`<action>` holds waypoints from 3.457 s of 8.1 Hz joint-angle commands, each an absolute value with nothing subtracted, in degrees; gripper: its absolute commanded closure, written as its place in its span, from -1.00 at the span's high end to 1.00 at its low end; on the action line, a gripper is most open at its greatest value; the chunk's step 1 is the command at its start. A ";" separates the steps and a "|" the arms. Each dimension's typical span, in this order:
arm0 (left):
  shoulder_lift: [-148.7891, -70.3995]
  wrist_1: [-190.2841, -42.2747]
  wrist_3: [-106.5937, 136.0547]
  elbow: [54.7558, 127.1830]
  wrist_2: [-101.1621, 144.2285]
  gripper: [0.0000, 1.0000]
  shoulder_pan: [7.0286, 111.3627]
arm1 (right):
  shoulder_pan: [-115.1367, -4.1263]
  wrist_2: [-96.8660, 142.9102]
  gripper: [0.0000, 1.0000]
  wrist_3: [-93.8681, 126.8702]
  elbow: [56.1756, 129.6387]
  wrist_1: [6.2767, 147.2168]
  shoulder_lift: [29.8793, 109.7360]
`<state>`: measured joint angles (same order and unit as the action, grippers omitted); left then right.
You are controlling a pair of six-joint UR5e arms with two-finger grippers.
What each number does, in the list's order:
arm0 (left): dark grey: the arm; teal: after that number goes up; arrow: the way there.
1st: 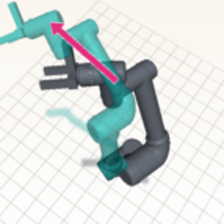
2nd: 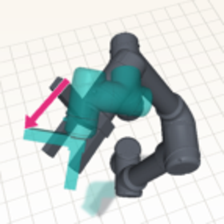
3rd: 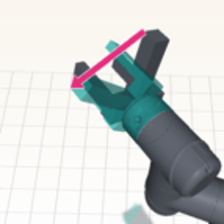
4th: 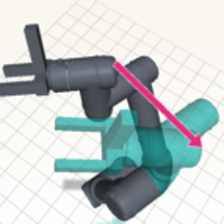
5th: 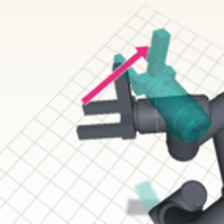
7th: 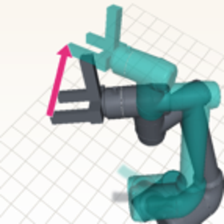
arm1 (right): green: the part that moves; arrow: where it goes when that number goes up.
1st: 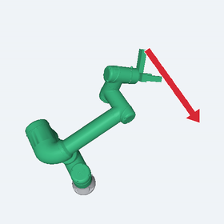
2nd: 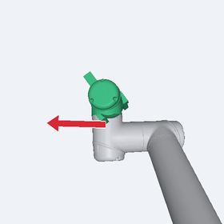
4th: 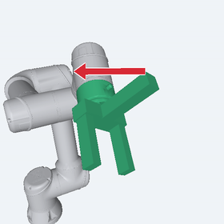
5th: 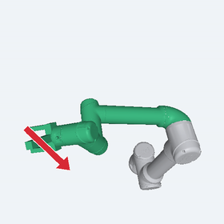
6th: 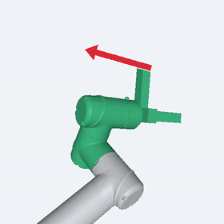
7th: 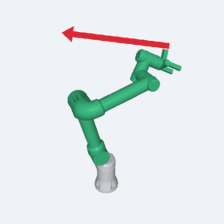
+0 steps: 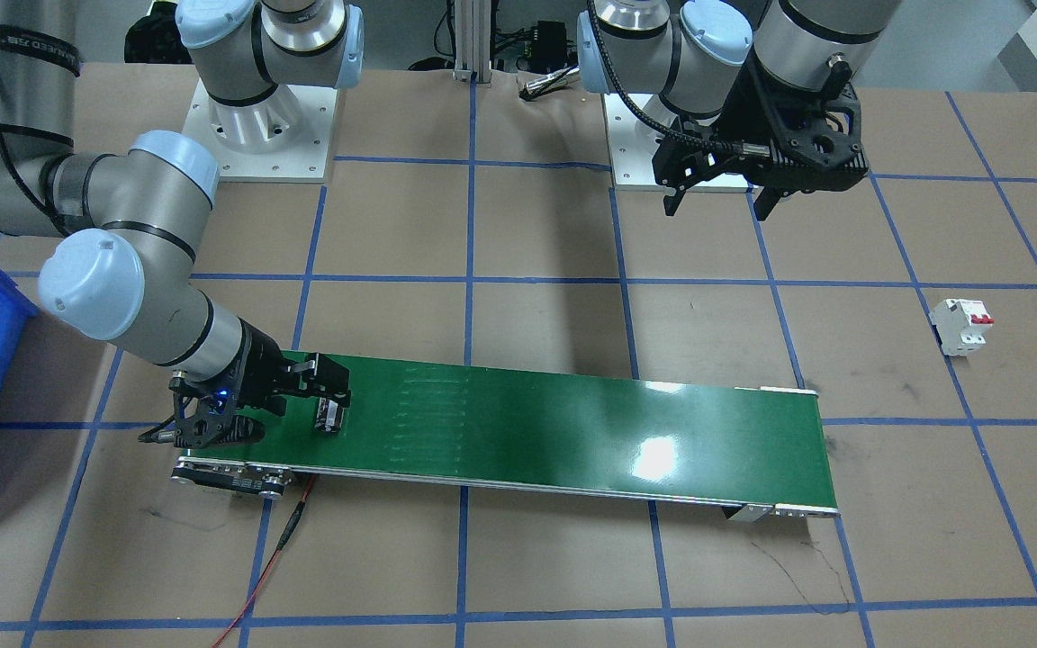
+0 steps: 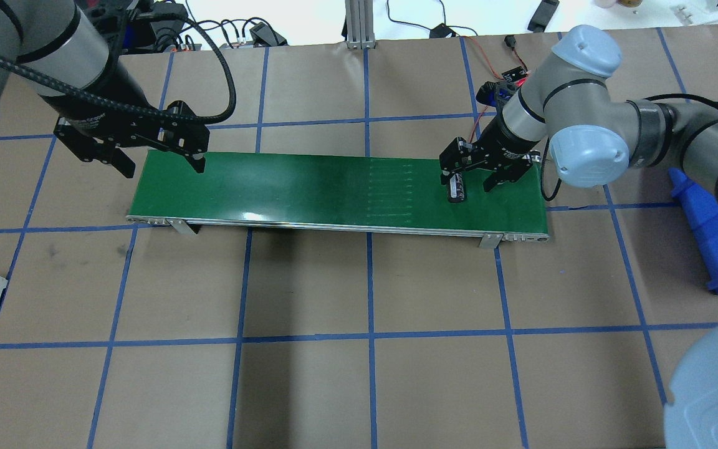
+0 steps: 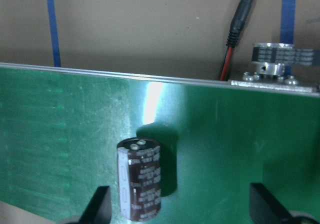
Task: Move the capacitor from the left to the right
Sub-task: 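Lower the right gripper onto the capacitor and close it, then lift the capacitor with the right gripper and carry it to the blue bin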
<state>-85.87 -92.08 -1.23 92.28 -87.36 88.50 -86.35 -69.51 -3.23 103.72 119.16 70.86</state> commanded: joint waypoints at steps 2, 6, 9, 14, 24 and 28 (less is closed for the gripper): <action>-85.87 -92.11 -1.23 92.20 -87.36 1.00 88.51 | -86.66 -75.04 0.26 -3.69 103.80 118.66 70.49; -85.87 -92.11 -1.32 92.29 -87.45 1.00 88.51 | -86.66 -81.62 -1.00 -5.35 102.93 118.21 71.36; -85.87 -92.02 -1.32 92.29 -87.45 1.00 88.51 | -84.13 -87.79 -1.00 -12.00 92.93 107.26 73.12; -85.87 -92.02 -1.32 92.29 -87.45 1.00 88.51 | -59.45 -95.87 -1.00 -61.33 91.58 113.51 74.54; -85.87 -92.02 -1.32 92.29 -87.36 1.00 88.42 | -47.64 -95.10 1.00 -78.22 97.73 127.01 66.17; -85.87 -92.02 -1.32 92.29 -87.45 1.00 88.51 | -53.32 -89.12 1.00 -72.56 96.86 111.49 82.58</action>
<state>-85.87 -92.02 -1.32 92.29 -87.37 88.49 -49.42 -90.45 -77.19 97.65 120.24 75.62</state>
